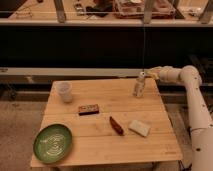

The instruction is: Knock the bottle over

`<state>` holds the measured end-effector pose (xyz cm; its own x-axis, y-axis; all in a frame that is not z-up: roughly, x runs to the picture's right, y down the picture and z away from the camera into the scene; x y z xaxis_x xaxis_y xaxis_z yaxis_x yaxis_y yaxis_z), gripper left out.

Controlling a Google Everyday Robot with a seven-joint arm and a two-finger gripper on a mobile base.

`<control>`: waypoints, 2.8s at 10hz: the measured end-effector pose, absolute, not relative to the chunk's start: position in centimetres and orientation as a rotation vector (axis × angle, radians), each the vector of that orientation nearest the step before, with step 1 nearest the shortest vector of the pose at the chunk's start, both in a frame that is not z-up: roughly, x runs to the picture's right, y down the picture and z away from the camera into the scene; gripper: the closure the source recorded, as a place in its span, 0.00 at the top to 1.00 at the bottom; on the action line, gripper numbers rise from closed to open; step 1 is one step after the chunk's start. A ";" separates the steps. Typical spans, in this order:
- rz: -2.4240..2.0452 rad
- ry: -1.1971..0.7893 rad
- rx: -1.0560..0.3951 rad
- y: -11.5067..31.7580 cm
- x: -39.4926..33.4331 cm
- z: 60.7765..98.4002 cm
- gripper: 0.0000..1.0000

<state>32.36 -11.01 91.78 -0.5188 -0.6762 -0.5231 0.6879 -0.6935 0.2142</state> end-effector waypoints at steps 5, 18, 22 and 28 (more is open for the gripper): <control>-2.218 0.028 0.751 -11.0 32.4 91.8 0.00; -2.049 -0.220 0.408 -9.7 28.9 95.5 0.00; -1.935 -0.295 0.406 -8.8 27.7 95.4 0.00; -1.779 -0.629 0.636 -5.1 21.0 89.4 0.00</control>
